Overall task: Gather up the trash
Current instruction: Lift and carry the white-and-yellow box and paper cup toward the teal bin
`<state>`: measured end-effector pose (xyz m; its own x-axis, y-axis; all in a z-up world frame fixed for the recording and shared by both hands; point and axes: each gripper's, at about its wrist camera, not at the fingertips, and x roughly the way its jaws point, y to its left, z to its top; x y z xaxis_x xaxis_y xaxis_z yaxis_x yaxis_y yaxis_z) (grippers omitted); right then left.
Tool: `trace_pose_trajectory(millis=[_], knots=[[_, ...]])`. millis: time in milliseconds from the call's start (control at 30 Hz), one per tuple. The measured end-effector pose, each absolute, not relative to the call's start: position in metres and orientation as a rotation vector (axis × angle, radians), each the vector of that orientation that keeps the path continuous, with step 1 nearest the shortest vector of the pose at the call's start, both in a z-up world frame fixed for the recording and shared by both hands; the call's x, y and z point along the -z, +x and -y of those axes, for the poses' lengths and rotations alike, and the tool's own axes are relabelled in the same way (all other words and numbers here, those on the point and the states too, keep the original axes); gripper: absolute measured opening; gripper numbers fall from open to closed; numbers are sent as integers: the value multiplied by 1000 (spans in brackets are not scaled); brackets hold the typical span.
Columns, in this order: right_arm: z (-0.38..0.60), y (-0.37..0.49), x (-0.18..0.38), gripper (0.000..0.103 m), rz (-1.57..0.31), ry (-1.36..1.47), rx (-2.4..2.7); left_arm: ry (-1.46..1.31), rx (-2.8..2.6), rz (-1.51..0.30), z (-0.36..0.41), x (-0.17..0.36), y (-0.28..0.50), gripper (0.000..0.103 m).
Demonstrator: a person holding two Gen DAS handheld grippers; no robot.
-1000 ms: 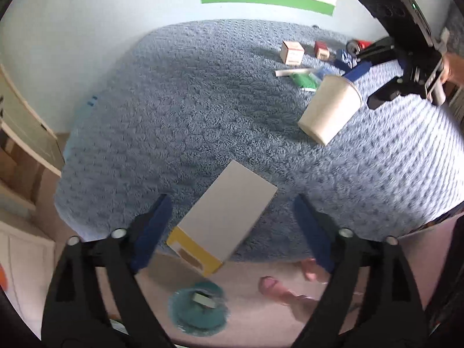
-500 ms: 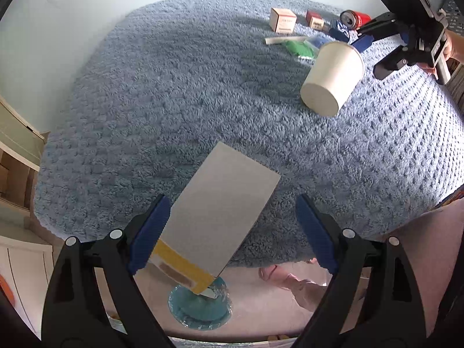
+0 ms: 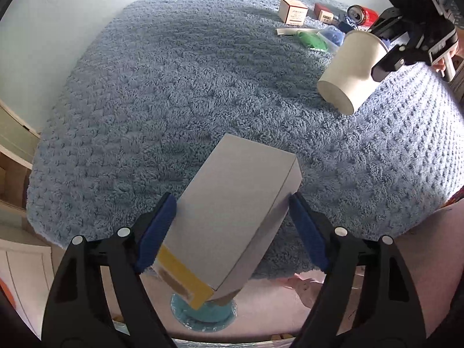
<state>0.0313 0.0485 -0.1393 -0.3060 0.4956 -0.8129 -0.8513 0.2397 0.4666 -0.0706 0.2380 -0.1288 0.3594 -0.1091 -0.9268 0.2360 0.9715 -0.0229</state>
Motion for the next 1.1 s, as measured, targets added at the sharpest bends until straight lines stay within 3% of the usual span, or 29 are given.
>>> trace_pose_trajectory(millis=[167,233,333,733,1100], knots=[[-51,34,138,22,-1283,-361,-1397,157,239,-1233,-236,142,-64,86],[-51,35,138,14,-1282,-363,-1397,147,270,-1255,-233,149,-61,71],[-50,35,135,4,-1270,-351,-1412,61,290,-1253,-235,148,-58,61],[-57,38,107,3,-1189,-330,-1443,-13,226,-1161,-249,99,-76,61],[-126,3,81,3,-1109,-420,-1605,-63,29,-1096,-290,65,-137,61]])
